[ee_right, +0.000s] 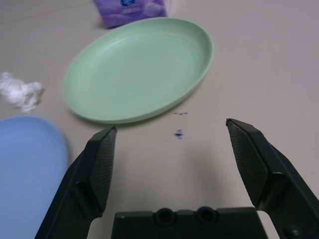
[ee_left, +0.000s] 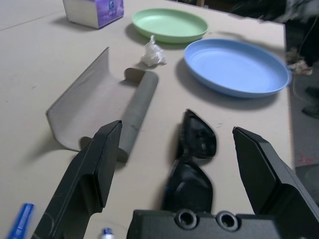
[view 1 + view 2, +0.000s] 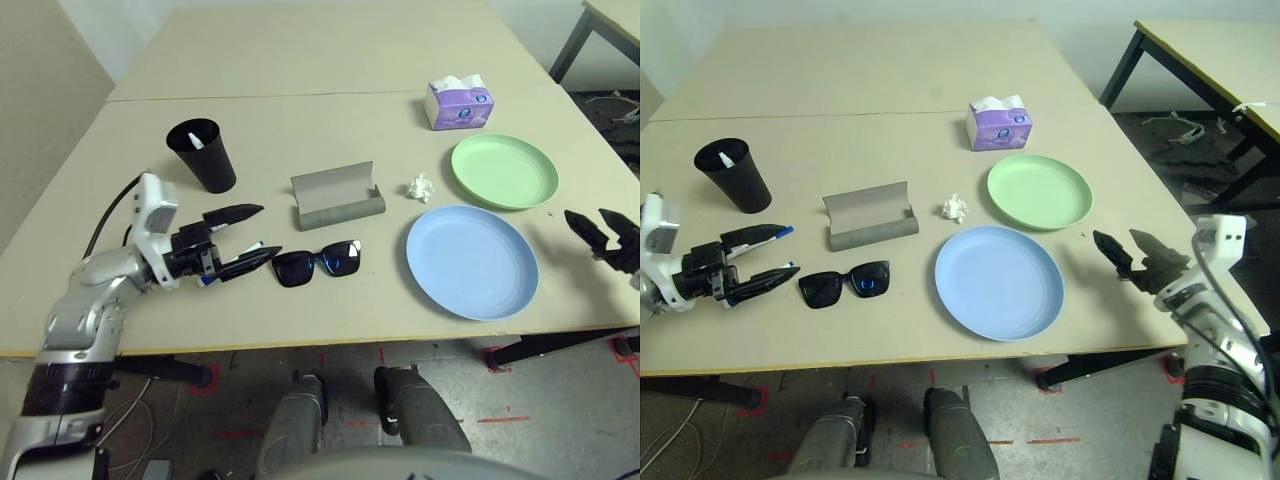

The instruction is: Organize and tidy the items on the table.

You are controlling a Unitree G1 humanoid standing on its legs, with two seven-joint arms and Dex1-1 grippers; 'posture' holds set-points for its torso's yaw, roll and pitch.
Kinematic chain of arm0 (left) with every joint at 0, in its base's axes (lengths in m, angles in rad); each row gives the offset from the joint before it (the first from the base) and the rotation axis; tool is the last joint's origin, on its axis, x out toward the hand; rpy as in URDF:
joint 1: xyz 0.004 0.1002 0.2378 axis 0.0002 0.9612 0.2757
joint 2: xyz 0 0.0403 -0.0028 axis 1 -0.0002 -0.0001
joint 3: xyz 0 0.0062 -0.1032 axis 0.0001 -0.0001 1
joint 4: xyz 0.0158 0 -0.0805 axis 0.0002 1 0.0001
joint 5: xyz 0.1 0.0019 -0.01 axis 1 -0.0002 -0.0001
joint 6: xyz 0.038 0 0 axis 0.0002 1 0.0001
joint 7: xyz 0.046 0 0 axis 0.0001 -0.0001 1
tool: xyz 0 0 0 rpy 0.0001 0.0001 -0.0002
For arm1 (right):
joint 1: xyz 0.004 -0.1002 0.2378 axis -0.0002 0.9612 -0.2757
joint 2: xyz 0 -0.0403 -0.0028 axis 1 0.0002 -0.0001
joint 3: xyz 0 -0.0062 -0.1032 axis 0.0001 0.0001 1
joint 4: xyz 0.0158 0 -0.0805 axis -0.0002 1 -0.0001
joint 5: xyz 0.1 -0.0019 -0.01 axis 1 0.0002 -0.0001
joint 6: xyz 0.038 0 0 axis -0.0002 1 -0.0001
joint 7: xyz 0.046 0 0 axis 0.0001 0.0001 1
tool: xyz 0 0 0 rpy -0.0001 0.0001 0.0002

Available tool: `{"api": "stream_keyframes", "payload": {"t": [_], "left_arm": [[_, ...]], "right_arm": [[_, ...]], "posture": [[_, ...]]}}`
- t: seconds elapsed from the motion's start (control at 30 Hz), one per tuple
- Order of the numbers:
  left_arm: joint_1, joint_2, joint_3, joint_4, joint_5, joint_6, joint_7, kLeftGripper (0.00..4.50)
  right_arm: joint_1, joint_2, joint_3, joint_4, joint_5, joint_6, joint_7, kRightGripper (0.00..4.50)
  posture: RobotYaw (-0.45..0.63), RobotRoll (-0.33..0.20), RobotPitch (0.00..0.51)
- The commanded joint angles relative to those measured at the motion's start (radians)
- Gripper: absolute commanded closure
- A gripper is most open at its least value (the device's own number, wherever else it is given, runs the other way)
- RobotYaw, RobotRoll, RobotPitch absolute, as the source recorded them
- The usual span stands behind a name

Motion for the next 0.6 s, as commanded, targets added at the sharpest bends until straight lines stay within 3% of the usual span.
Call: {"api": "stream_keyframes", "payload": {"t": [0.03, 0.33, 0.6], "left_arm": [[-0.021, -0.012, -0.026, 0.054, 0.038, -0.029, -0.028, 0.0], [-0.073, -0.058, -0.057, 0.125, 0.083, -0.138, -0.092, 0.0], [-0.059, -0.079, -0.115, 0.09, 0.123, -0.233, -0.149, 0.0]], "right_arm": [[0.076, -0.062, 0.015, -0.196, 0.065, 0.218, 0.03, 0.04], [0.152, -0.168, 0.055, -0.45, 0.198, 0.601, 0.088, 0.04], [0.136, -0.176, 0.127, -0.491, 0.165, 0.66, 0.057, 0.04]], "posture": [[-0.27, 0.0, 0.183], [-0.29, 0.0, 0.179], [-0.28, 0.0, 0.175]]}}
